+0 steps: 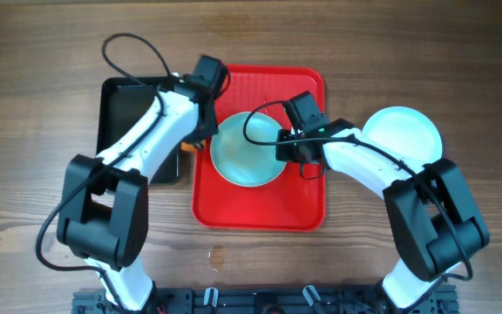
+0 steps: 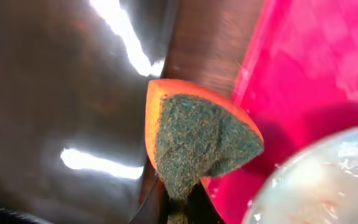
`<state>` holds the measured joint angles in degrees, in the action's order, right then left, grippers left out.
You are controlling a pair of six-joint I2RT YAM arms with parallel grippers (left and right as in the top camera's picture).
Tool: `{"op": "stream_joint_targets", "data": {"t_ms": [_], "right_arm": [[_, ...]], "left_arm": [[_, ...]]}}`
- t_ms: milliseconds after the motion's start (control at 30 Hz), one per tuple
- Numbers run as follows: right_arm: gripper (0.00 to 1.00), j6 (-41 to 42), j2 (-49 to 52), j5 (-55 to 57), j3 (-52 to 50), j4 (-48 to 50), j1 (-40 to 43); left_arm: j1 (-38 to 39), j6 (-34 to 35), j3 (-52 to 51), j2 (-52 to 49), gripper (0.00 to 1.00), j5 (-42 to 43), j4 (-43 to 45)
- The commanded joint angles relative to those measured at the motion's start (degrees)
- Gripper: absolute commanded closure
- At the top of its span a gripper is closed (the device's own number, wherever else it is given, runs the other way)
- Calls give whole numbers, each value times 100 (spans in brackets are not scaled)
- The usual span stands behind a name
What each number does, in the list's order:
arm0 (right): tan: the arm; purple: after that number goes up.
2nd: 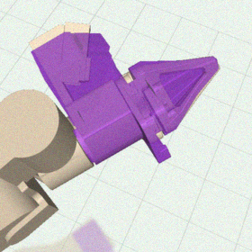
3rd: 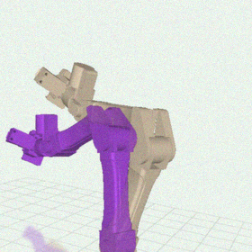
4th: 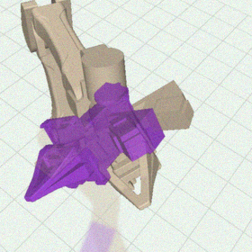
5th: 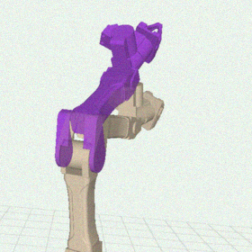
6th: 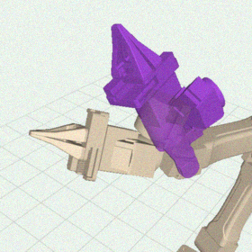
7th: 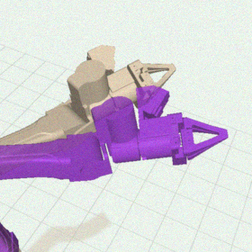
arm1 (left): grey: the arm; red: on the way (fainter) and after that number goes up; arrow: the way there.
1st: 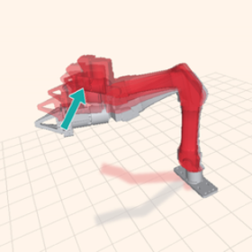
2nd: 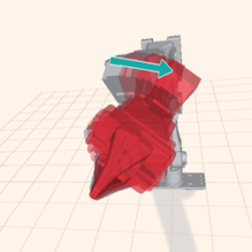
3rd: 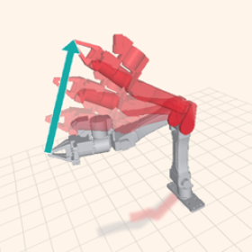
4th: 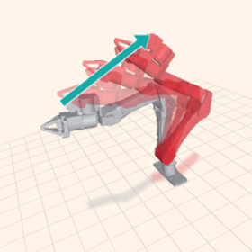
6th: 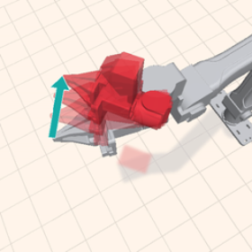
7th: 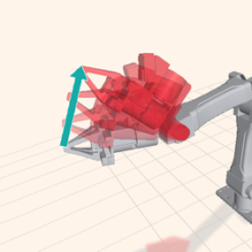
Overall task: Clean dirty plates on tray and stack at the side
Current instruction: 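Return the sponge to the black tray with the left gripper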
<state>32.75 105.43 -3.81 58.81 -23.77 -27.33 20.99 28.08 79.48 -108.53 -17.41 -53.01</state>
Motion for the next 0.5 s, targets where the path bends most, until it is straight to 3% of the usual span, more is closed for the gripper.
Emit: {"op": "stream_joint_targets", "data": {"t_ms": [0, 267, 467], "right_arm": [[96, -247, 133, 748, -326, -243, 81], [96, -1290, -693, 619, -269, -264, 79], [96, -1620, -1248, 645, -256, -280, 79]], "left_arm": [[-188, -24, 166, 455, 96, -302, -199], [-1110, -114, 151, 881, 96, -142, -415], [-1644, -389, -339, 811, 96, 387, 131]]}}
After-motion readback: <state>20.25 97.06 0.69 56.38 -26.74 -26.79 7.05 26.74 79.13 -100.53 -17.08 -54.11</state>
